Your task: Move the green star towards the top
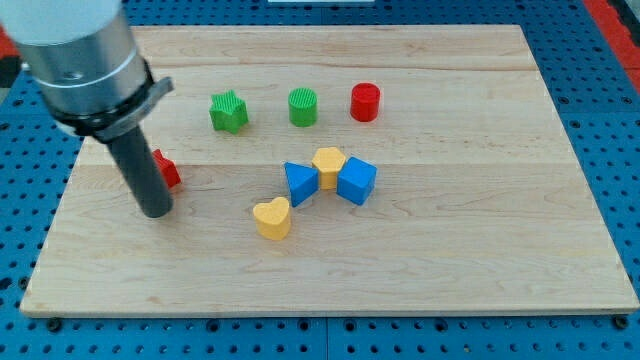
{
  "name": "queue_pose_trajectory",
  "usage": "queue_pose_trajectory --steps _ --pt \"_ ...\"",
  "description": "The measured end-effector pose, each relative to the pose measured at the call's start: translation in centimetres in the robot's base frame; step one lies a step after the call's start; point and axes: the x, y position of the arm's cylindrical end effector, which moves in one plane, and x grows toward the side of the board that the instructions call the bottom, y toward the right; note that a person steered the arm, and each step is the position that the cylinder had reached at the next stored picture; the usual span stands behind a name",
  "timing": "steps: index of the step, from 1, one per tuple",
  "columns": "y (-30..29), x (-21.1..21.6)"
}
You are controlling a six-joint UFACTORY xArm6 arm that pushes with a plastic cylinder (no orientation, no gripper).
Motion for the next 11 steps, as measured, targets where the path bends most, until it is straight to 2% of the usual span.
queue_pose_trajectory --steps 1,3,6,10,11 --pt "-0.9 -2.9" --pt "4.0 -8.6" --pt "6.8 -14.5" --pt "6.0 -17.1" --pt "1.5 -16.2"
